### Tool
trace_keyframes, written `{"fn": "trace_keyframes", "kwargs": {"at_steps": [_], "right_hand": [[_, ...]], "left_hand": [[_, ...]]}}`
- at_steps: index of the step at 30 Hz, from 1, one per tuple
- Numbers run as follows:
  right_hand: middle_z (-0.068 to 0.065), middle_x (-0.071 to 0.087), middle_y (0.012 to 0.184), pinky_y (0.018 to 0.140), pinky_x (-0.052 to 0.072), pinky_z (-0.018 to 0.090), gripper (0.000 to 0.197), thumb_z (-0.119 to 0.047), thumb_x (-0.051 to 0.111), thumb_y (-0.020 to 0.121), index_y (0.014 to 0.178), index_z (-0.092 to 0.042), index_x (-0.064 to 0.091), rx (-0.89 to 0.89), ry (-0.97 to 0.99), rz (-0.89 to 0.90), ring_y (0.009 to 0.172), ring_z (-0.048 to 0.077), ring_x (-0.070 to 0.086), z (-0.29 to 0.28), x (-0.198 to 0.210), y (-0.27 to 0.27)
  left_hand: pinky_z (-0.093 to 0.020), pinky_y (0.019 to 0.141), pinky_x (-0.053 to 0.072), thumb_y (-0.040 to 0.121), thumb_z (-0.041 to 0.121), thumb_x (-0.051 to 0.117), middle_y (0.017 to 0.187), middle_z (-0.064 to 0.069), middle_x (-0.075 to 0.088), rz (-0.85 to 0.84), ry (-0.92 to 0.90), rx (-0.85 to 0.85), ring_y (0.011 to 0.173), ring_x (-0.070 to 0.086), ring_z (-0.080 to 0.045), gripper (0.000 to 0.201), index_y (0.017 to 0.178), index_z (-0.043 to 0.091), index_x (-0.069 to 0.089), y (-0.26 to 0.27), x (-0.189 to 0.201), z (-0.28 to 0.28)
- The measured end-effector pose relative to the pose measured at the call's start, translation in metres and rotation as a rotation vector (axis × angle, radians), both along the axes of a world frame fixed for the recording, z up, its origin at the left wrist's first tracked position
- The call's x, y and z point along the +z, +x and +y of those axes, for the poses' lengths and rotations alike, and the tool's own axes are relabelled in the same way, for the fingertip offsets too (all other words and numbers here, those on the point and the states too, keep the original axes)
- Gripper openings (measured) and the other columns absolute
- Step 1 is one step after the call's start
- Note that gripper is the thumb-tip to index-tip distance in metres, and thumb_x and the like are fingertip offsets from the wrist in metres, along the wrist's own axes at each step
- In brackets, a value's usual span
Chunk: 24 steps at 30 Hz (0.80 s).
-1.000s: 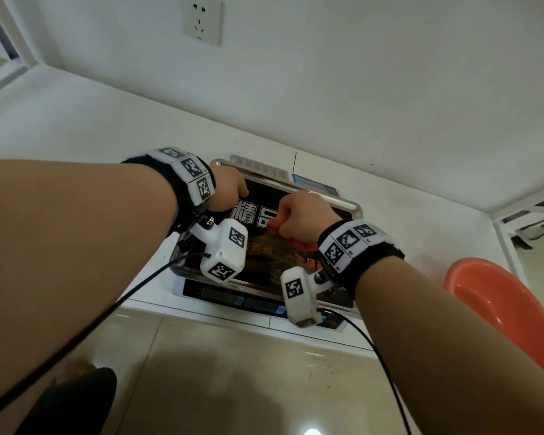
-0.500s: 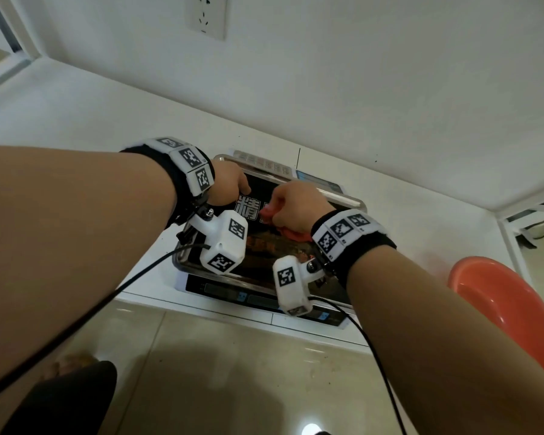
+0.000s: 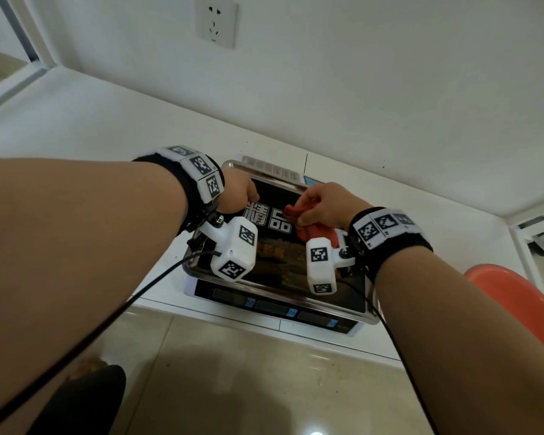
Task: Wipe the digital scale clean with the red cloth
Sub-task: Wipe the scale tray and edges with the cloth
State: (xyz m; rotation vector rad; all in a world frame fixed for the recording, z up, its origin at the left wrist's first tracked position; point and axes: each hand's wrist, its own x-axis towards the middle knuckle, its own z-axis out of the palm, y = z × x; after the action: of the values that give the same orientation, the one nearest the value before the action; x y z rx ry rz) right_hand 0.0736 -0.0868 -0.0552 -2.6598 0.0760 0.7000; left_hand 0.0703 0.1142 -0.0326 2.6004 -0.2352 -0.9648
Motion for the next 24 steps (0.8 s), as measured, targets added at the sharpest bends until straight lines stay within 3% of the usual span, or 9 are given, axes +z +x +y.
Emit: {"fn": "trace_keyframes", "kwargs": {"at_steps": [2,4,10,13,15,17,20,22,24], "right_hand": [[0.0,0.064,0.109,0.091,0.052,0.039,0.021,-0.032,0.08,0.078,0.098,-0.036,0.072,0.033,-0.148,-0.075,0.108,0.023,0.057,-0.002,-0.002,0.004],[0.004,0.056,0.114,0.097,0.049,0.043,0.02,-0.033,0.078,0.08,0.099,-0.038,0.073,0.066,-0.269,-0.133,0.115,0.026,0.047,-0.001,0.001,0.003],[0.003,0.068,0.11,0.082,0.055,0.032,0.021,-0.019,0.064,0.093,0.11,-0.023,0.074,0.187,-0.315,-0.153,0.098,0.022,0.065,0.008,0.005,-0.008],[0.003,0.069,0.108,0.081,0.052,0.033,0.025,-0.031,0.065,0.092,0.115,-0.022,0.07,0.232,-0.346,-0.069,0.096,0.021,0.064,0.01,0.013,-0.011],[-0.002,0.067,0.105,0.094,0.048,0.041,0.033,-0.037,0.072,0.085,0.116,-0.028,0.065,0.241,-0.395,-0.034,0.095,0.02,0.062,0.009,0.014,-0.013],[-0.005,0.062,0.107,0.103,0.041,0.051,0.04,-0.033,0.075,0.081,0.117,-0.032,0.057,0.253,-0.458,-0.05,0.098,0.02,0.057,0.008,0.01,-0.015],[-0.002,0.062,0.111,0.087,0.054,0.039,0.034,-0.02,0.069,0.085,0.116,-0.027,0.058,0.244,-0.414,-0.125,0.095,0.019,0.058,0.01,0.003,-0.015],[-0.001,0.061,0.108,0.068,0.052,0.028,0.03,-0.013,0.064,0.088,0.116,-0.024,0.06,0.223,-0.354,-0.129,0.089,0.019,0.058,0.007,0.004,-0.014],[-0.001,0.059,0.103,0.059,0.049,0.024,0.029,-0.009,0.061,0.089,0.115,-0.022,0.062,0.154,-0.257,-0.101,0.085,0.02,0.06,0.005,0.006,-0.014]], "left_hand": [[-0.029,0.113,0.027,0.098,0.005,0.037,0.152,-0.007,0.035,-0.007,0.008,-0.023,0.14,0.035,-0.025,0.045,0.143,0.011,0.042,0.0,0.0,0.001],[-0.028,0.113,0.026,0.097,0.003,0.037,0.153,-0.006,0.034,-0.012,0.015,-0.045,0.14,0.034,-0.024,0.047,0.143,0.012,0.041,0.0,-0.001,0.002],[-0.029,0.113,0.028,0.096,0.0,0.036,0.153,-0.005,0.034,-0.002,0.02,-0.067,0.14,0.034,-0.024,0.049,0.143,0.013,0.042,-0.001,-0.001,0.002],[-0.03,0.114,0.027,0.096,0.0,0.036,0.153,-0.004,0.034,-0.004,0.027,-0.069,0.14,0.034,-0.024,0.049,0.143,0.013,0.042,-0.002,0.0,0.001],[-0.03,0.113,0.029,0.097,0.001,0.036,0.153,-0.005,0.035,-0.005,0.03,-0.069,0.139,0.035,-0.024,0.048,0.142,0.012,0.043,-0.002,0.0,0.0],[-0.029,0.112,0.028,0.097,0.002,0.036,0.153,-0.006,0.034,0.004,0.031,-0.065,0.14,0.035,-0.024,0.047,0.143,0.012,0.041,-0.002,0.001,-0.001],[-0.026,0.111,0.028,0.097,0.0,0.035,0.154,-0.005,0.033,0.003,0.035,-0.074,0.14,0.034,-0.024,0.049,0.144,0.012,0.039,-0.002,0.001,0.0],[-0.027,0.111,0.028,0.096,0.0,0.036,0.154,-0.004,0.033,-0.008,0.035,-0.084,0.14,0.035,-0.024,0.05,0.144,0.013,0.04,-0.002,0.001,0.001],[-0.027,0.112,0.027,0.096,-0.001,0.035,0.154,-0.004,0.033,-0.013,0.035,-0.093,0.14,0.035,-0.023,0.05,0.144,0.013,0.041,-0.002,0.0,0.001]]}}
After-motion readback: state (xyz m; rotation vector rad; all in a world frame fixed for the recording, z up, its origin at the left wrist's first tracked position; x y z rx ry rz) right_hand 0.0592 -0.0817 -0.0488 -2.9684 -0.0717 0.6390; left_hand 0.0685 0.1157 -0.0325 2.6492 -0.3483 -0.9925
